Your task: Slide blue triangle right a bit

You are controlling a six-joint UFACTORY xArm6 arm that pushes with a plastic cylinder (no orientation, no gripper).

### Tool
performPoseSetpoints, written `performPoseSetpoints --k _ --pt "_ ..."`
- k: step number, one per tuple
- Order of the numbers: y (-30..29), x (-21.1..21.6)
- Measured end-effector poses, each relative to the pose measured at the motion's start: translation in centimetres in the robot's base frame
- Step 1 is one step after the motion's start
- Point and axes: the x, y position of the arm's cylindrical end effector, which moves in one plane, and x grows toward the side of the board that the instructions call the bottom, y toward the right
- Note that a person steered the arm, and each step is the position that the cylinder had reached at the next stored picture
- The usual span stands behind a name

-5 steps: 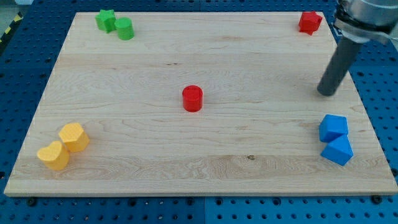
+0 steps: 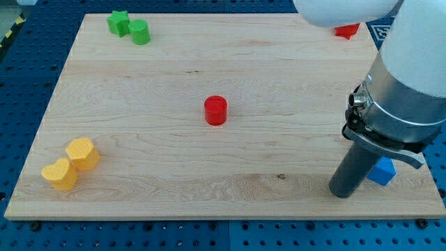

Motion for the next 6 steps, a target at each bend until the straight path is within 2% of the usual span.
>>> performPoseSetpoints --k 1,4,5,6 --pt "0.0 -1.7" --pt "5.0 -1.7" --pt "3.6 -0.8" --pt "-1.6 -1.3"
